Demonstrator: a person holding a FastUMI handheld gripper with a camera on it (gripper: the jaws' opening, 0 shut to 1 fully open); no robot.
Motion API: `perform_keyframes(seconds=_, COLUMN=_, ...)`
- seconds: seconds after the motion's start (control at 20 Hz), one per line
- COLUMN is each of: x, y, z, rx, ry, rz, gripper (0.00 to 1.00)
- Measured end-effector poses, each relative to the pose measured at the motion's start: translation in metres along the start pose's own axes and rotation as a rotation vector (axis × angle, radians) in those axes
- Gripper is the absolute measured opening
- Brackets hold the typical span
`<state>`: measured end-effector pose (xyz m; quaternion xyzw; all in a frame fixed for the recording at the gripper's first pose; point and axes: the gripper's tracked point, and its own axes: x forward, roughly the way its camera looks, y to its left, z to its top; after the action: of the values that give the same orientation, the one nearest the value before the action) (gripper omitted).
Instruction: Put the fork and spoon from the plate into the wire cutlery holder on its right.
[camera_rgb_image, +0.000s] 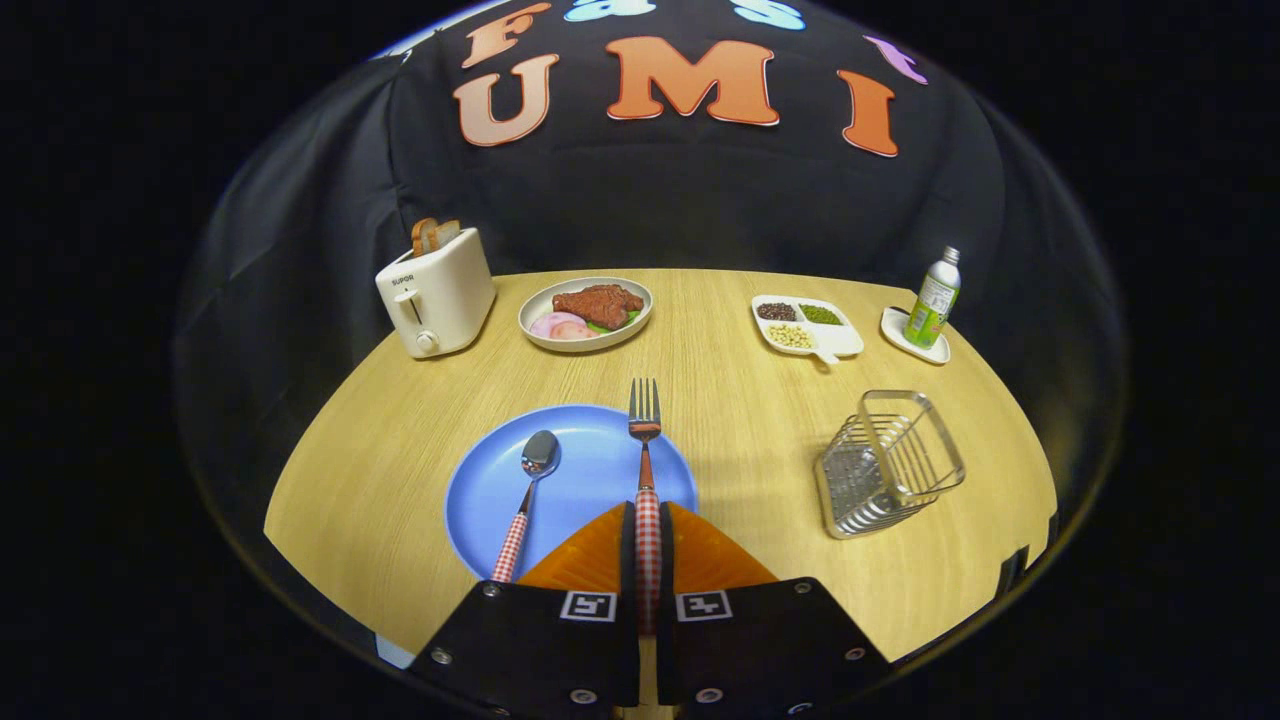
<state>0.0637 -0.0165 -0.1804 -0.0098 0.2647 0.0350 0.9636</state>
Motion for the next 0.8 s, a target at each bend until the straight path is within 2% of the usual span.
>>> perform_keyframes(seconds=0.4, x=-0.057, y=-0.092, z=0.042, rx=-0.105, ry=0.089, rz=-0.049, gripper=0.07)
perform_keyframes(seconds=0.65, x=-0.072, y=-0.142, z=0.039, rx=-0.154, ry=0.247, rz=-0.078, gripper=0.08)
perform_keyframes(seconds=0.8, x=-0.073, y=-0.158, z=0.028, rx=-0.152, ry=0.357, rz=-0.065, gripper=0.07)
